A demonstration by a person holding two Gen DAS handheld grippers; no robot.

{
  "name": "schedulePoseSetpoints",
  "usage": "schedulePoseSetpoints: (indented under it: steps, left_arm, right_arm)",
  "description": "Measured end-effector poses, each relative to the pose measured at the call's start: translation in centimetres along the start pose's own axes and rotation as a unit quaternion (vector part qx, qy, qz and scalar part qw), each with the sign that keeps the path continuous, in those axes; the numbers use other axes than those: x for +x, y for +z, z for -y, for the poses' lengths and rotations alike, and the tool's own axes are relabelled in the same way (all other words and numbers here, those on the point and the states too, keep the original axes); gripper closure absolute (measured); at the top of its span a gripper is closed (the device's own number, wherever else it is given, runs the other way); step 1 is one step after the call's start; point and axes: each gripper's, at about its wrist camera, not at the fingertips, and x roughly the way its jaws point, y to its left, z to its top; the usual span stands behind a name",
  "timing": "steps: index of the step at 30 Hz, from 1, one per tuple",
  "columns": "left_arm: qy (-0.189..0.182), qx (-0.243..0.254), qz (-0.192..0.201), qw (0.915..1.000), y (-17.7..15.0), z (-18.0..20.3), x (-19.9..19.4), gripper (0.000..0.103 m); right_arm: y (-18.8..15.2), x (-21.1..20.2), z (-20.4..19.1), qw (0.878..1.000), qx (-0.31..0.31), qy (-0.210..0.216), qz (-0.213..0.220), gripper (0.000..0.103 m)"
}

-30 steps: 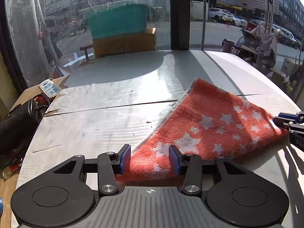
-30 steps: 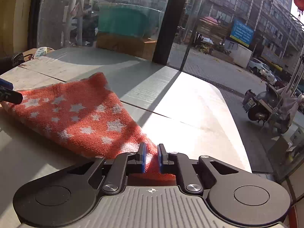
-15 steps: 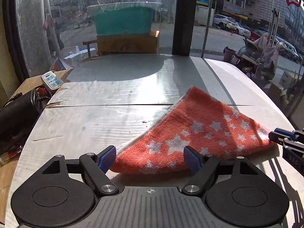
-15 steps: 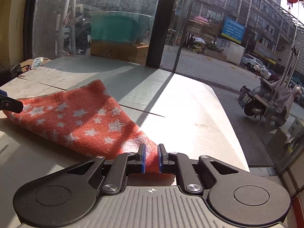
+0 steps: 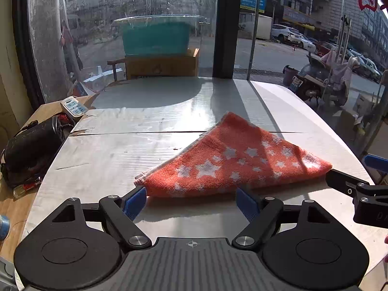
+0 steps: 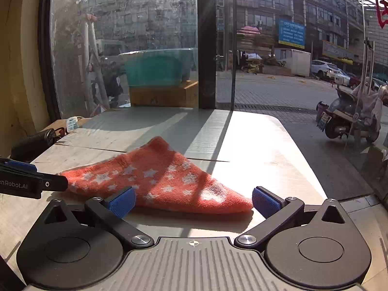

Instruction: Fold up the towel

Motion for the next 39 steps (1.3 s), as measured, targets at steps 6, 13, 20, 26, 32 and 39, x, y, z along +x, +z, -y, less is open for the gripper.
schedulePoseSetpoints:
  steps: [6,13,20,26,32,39]
  left_arm:
    - [0.020,0.018,0.017,0.9995,-1.1,1.2,-2.1,0.021]
    - [0.027,0.020,0.029,0.9990,-1.8,1.6,-3.8,0.020]
    - [0.021,0.008,0.020,0.9996,-1.9,1.2,-3.9,0.020]
    - [-0.006,-0.028,-0.014,0.9995,-1.8,0.2,-2.7,0.020]
    - [0.016,-0.005,-0.007,0.9998,-1.4,0.8,-2.2,0.020]
    - [0.019,0.017,0.005,0.9997,-1.2,1.7,-1.7,0.020]
  right_arm:
    - [0.3,-2.8,-1.8,1.000,-0.011,-0.006,-0.004,0.000]
    - [-0.2,-4.9,-3.4,0.999,-0.036,-0.016,0.020,0.000]
    - [-0.8,-5.6,-3.9,0.998,-0.043,-0.023,0.026,0.000]
    - [-1.3,-5.0,-3.6,0.999,-0.041,-0.028,0.017,0.000]
    - [-1.3,-4.3,-3.1,0.999,-0.036,-0.029,0.009,0.000]
    - [-1.4,-3.2,-2.8,0.999,-0.037,-0.023,0.001,0.000]
